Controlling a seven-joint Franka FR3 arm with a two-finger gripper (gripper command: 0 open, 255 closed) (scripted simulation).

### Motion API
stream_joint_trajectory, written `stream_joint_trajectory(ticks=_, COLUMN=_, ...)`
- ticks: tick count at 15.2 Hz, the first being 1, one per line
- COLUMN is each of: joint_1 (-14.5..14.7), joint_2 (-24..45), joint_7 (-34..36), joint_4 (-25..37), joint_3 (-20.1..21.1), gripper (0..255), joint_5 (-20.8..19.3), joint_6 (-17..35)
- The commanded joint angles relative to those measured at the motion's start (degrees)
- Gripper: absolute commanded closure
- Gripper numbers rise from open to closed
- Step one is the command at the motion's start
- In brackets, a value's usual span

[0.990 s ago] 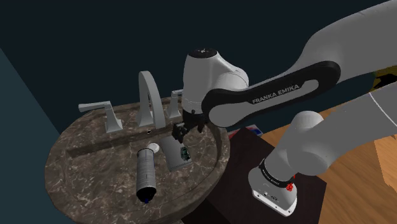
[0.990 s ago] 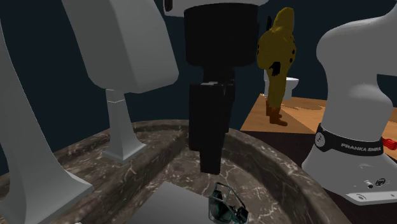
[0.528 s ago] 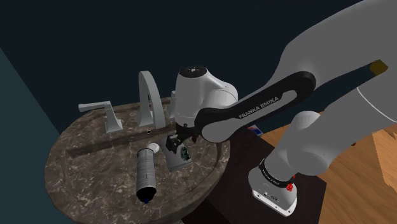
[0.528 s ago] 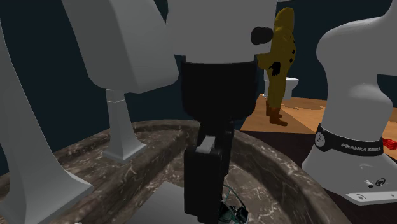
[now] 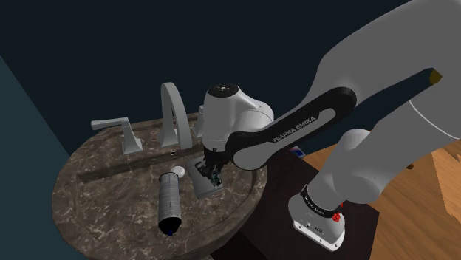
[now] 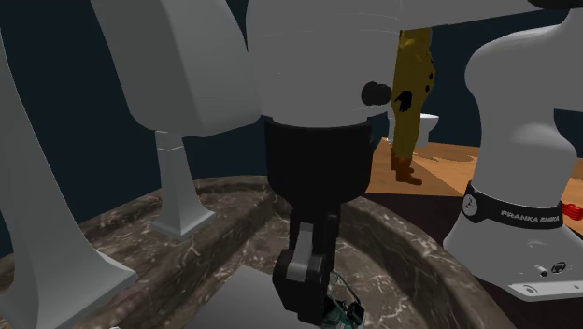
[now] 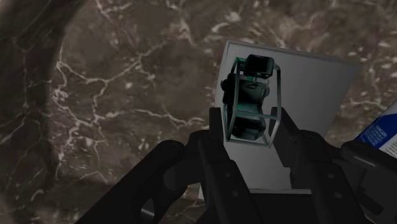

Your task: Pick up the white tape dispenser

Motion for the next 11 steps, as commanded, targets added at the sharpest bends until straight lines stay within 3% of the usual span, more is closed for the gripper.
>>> stream_joint_trajectory(ticks=1, joint_1=0.0, joint_2=0.1, joint_7=0.0, joint_4=0.0, joint_3=0.0, gripper=255, joint_5=0.0, joint_6=0.1)
stream_joint_trajectory(ticks=6, joint_1=0.1, joint_2=0.1, joint_7=0.1, joint_4=0.1, joint_3=0.1, gripper=255, joint_5=0.0, joint_6=0.1)
stream_joint_trajectory(ticks=11, joint_1=0.7, joint_2=-3.7, joint_7=-1.1, joint_4=1.3, joint_3=-0.7, gripper=255, joint_5=1.3, joint_6=-4.9)
